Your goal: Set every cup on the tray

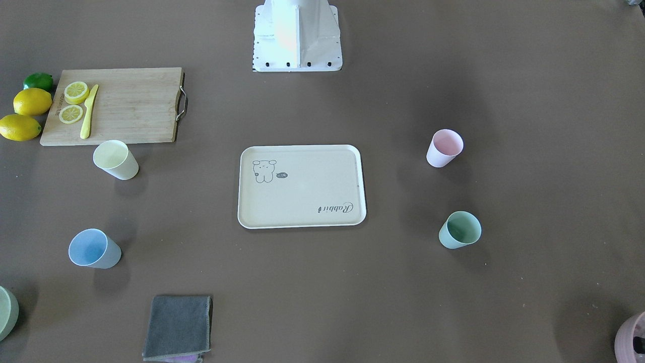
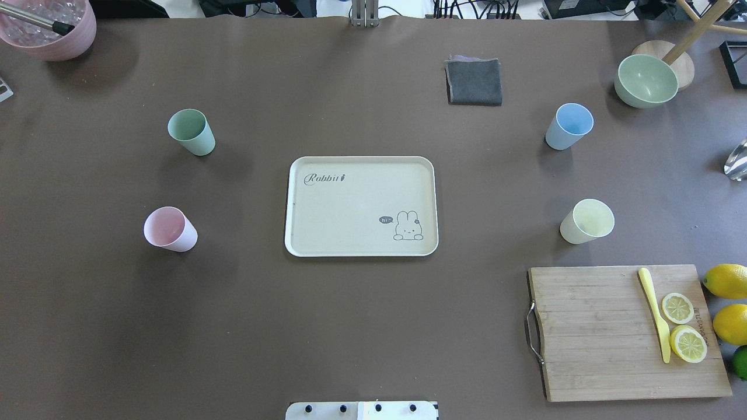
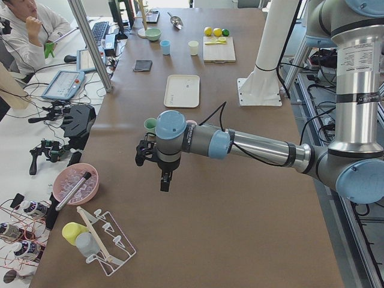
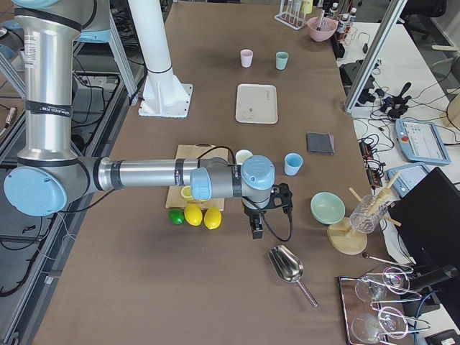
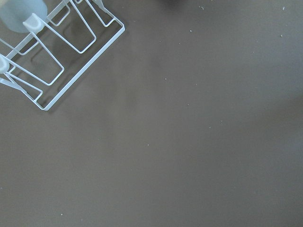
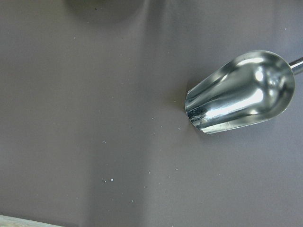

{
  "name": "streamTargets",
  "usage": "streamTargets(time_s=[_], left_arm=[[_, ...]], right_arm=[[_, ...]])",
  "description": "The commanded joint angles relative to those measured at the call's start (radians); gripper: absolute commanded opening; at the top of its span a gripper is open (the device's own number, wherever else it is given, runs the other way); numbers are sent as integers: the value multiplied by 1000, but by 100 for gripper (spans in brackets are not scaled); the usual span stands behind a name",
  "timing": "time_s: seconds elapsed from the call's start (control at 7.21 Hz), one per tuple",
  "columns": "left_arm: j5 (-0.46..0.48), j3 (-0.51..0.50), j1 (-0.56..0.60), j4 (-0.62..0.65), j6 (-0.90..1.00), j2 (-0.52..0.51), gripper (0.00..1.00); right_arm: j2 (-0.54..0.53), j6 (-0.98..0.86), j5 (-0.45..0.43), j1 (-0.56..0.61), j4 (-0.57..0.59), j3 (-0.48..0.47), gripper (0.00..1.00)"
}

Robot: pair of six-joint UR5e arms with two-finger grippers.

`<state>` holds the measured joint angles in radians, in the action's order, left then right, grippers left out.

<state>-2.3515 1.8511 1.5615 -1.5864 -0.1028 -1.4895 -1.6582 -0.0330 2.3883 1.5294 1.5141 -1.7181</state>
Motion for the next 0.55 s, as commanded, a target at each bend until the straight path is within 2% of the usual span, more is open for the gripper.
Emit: streamTargets(time_s=[0.0, 0.42], left_arm=[[-3, -7, -1, -3, 0, 5, 98], [0, 2, -6, 0, -2, 15, 98]], right_arm=[[3, 1, -1, 0, -2, 0, 100], [12, 2, 2, -5, -2, -6, 100]])
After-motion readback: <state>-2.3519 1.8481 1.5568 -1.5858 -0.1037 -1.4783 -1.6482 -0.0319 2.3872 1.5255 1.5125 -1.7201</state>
